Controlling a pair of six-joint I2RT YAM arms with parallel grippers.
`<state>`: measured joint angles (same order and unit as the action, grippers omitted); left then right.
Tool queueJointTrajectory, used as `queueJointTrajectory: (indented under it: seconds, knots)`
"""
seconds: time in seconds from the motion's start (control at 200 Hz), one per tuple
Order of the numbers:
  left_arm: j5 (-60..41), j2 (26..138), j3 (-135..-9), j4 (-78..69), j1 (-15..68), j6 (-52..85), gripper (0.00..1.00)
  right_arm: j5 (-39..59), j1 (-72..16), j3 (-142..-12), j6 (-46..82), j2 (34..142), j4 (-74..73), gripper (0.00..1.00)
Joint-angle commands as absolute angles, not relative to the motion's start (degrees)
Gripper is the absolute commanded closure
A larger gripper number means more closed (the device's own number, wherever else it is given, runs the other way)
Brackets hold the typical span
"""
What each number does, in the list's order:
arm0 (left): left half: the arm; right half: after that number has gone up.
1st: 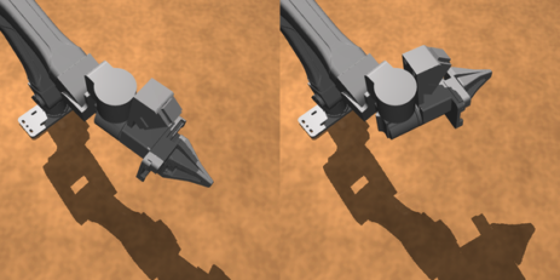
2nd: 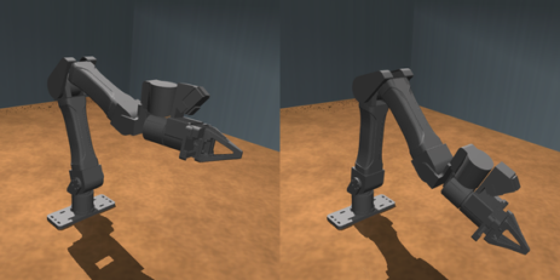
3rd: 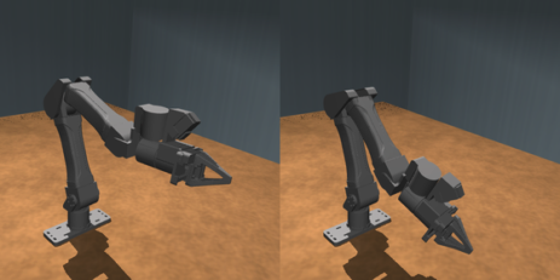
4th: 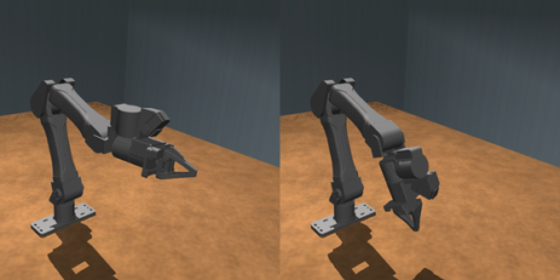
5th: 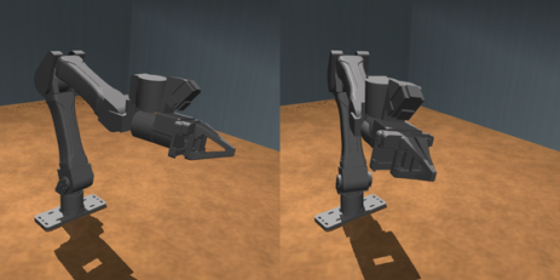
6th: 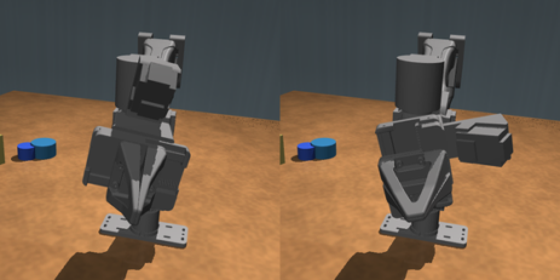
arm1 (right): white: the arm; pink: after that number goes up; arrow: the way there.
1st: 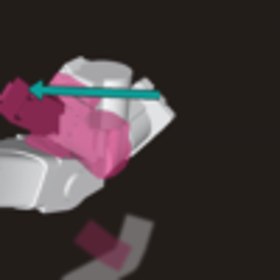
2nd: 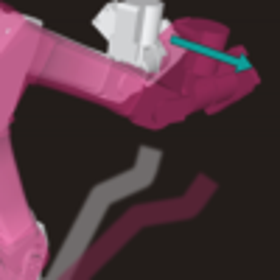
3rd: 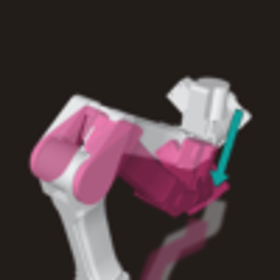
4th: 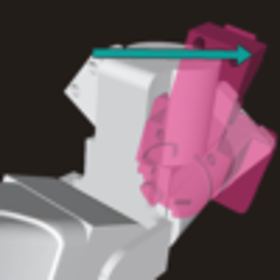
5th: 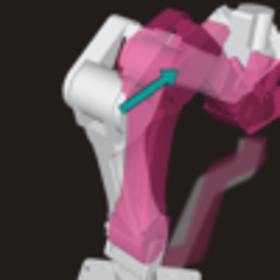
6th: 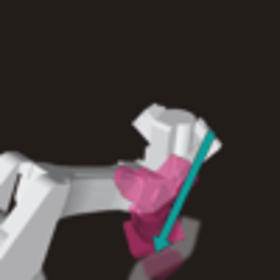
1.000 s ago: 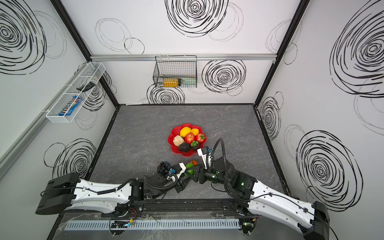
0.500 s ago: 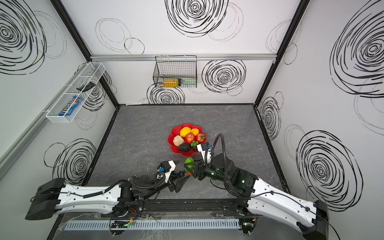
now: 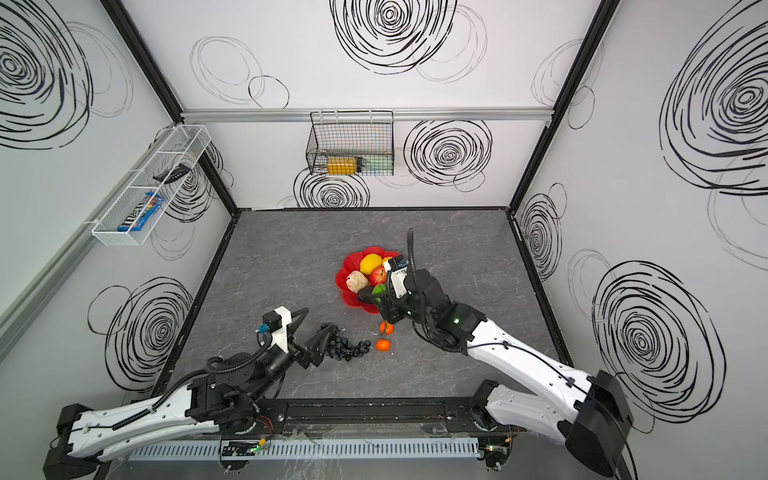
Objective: Place and organize the fake fruits in the fruit bowl
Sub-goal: 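Carry the lime over the red bowl with the right gripper and lower it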
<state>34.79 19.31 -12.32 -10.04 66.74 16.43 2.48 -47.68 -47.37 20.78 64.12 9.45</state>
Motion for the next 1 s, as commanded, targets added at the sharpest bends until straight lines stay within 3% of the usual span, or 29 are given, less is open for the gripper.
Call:
queueJointTrajectory:
  seconds: [0.0, 0.455, 0.645, 0.996]
  knots:
    - [39.0, 17.0, -11.2, -5.4, 63.7, 17.4, 0.01, 1.7, -47.5, -51.8, 15.4, 67.8, 9.0, 0.53]
    - [38.6, 6.7, -7.8, -1.4, 59.7, 18.8, 0.00, 1.1, -47.7, -59.7, 10.7, 84.7, 6.7, 0.53]
    - [38.3, 5.6, -7.7, -1.0, 59.1, 19.0, 0.01, -3.3, -46.3, -67.2, 8.1, 91.0, 9.1, 0.53]
    - [38.0, 5.0, -8.0, -0.5, 58.9, 19.0, 0.01, 0.2, -41.5, -82.7, 9.1, 106.5, 10.7, 0.53]
